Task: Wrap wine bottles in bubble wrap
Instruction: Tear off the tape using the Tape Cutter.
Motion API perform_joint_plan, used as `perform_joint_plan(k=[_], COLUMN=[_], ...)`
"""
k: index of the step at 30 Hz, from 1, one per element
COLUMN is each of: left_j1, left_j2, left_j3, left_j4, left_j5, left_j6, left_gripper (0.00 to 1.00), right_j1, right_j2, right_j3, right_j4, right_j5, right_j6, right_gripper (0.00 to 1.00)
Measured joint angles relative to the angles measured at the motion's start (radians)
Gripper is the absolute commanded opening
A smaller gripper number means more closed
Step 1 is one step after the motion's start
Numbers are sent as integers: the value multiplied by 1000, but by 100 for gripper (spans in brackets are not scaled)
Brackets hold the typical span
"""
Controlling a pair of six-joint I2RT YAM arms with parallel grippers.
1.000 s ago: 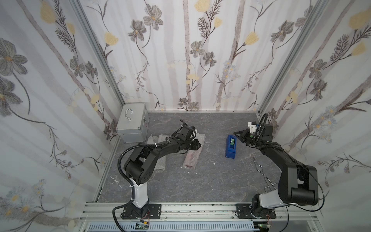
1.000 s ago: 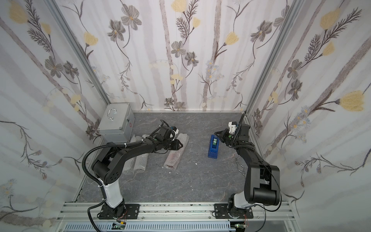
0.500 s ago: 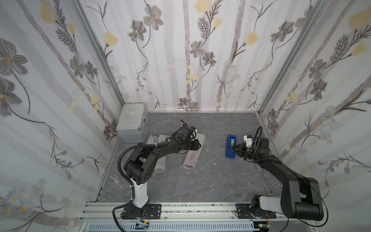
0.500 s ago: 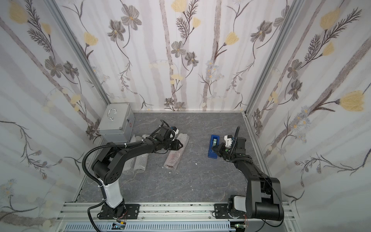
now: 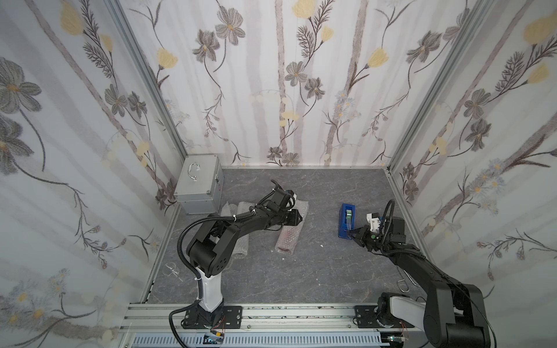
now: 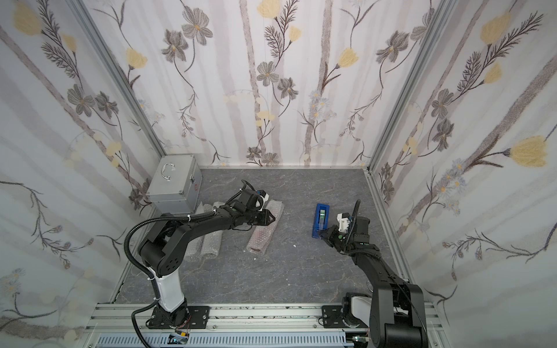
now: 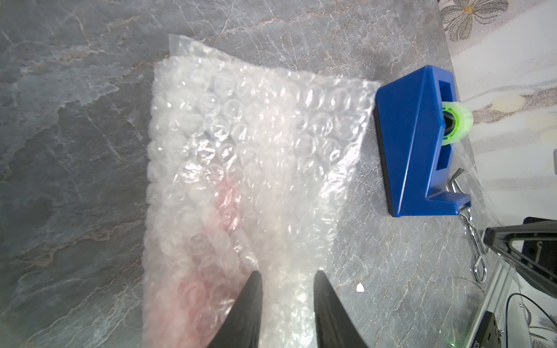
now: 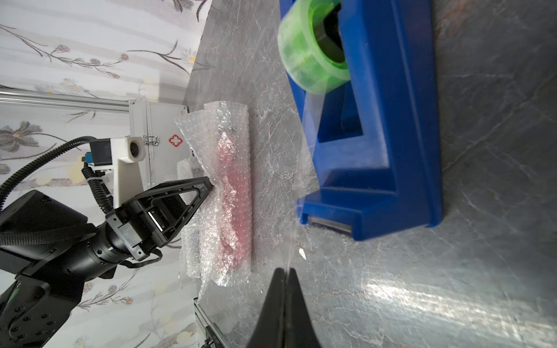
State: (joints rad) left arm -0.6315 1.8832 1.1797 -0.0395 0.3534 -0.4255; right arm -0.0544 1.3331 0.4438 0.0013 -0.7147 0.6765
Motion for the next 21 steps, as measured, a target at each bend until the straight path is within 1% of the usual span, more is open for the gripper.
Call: perform_joint_plan(k=[6, 12, 15, 19, 21], left_j1=[0, 0, 0, 0, 0], left_j2=[0, -1, -1, -1, -1], left_j3=[-2, -3, -3, -3, -3], left_j4=[2, 5, 5, 5, 5], left_j5=[0, 0, 0, 0, 0], left_j6=[0, 0, 0, 0, 0], left_gripper=[33, 33, 33, 33, 33], right_j1=[0, 1, 11, 32, 48], right_j2=[36, 113, 105, 54, 43], right_j3=[-45, -64, -64, -55, -70], right_j4=[2, 86, 89, 36, 44], right_j5=[34, 25, 30, 67, 96], right_j6=[-29, -52, -51, -51, -51], right_gripper=[0, 0, 0, 0, 0])
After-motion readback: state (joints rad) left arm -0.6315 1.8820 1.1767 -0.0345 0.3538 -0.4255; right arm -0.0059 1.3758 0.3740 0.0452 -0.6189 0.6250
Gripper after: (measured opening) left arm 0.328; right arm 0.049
